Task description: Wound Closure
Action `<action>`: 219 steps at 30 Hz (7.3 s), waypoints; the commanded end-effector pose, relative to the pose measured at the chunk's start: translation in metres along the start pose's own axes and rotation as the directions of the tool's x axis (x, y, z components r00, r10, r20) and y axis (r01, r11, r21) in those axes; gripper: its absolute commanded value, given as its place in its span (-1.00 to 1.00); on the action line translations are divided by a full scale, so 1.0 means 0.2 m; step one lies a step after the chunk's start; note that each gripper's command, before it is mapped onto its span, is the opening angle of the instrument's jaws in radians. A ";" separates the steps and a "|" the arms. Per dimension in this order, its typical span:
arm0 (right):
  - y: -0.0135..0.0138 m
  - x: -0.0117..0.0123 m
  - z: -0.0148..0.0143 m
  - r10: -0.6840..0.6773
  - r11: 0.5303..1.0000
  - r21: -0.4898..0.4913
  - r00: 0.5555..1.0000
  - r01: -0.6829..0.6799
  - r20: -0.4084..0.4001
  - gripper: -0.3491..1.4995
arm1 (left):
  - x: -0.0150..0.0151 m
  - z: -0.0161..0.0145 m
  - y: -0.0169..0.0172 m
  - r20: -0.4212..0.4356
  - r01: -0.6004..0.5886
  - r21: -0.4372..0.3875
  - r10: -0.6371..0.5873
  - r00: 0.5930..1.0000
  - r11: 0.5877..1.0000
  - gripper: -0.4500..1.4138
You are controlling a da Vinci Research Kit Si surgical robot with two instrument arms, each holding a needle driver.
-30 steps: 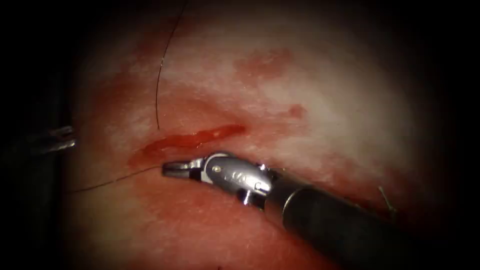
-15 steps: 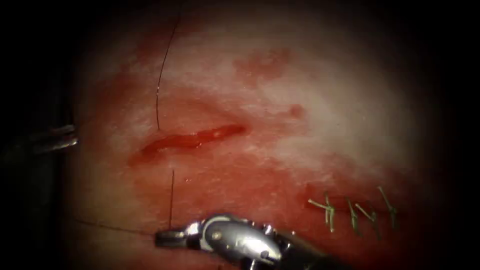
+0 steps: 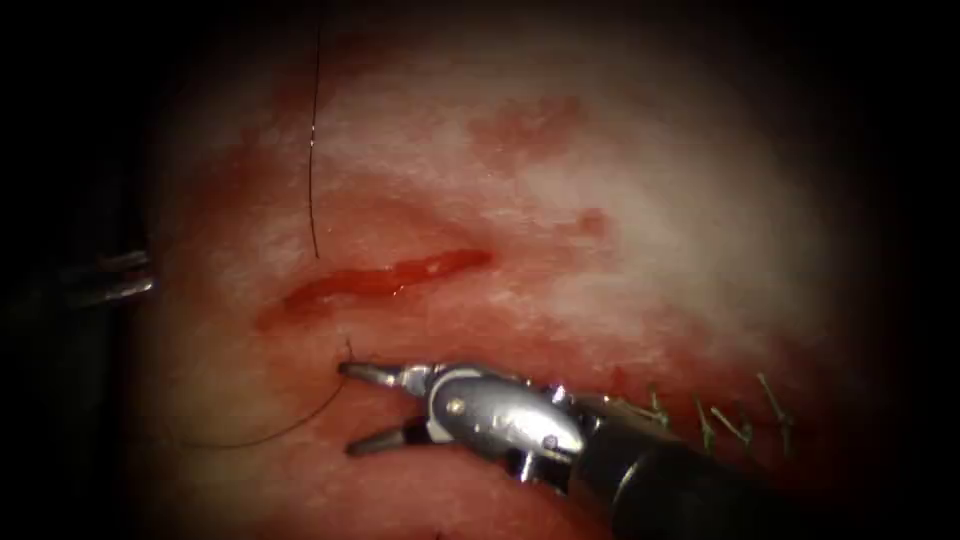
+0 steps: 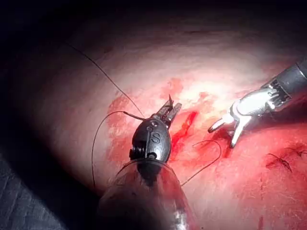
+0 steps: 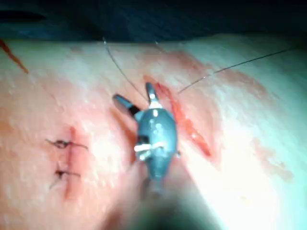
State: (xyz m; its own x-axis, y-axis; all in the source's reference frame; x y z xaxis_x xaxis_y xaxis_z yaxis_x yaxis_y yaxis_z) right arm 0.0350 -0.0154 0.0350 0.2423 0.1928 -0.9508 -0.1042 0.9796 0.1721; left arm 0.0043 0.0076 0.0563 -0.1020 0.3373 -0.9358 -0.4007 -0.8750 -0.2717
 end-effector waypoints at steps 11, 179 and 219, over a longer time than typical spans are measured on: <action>0.017 -0.021 0.019 0.000 1.000 -0.023 1.000 0.000 -0.004 0.74 | -0.003 0.003 -0.001 -0.001 0.000 -0.002 0.000 1.000 1.000 -1.00; -0.051 0.016 -0.001 -0.153 0.958 0.248 0.988 0.143 0.021 -1.00 | -0.025 0.011 -0.011 0.085 0.004 0.062 -0.009 0.996 0.998 -1.00; 0.016 -0.036 0.033 -0.119 0.993 -0.003 0.992 0.119 0.042 0.71 | -0.027 0.010 -0.013 0.097 -0.012 0.073 0.004 0.995 0.997 -1.00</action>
State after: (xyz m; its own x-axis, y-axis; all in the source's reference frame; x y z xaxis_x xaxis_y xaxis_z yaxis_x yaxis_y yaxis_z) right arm 0.0385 -0.0136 0.0436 0.2961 0.0795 -0.9519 -0.0793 0.9951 0.0584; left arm 0.0045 0.0085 0.0619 -0.1932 0.3654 -0.9106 -0.4648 -0.8514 -0.2431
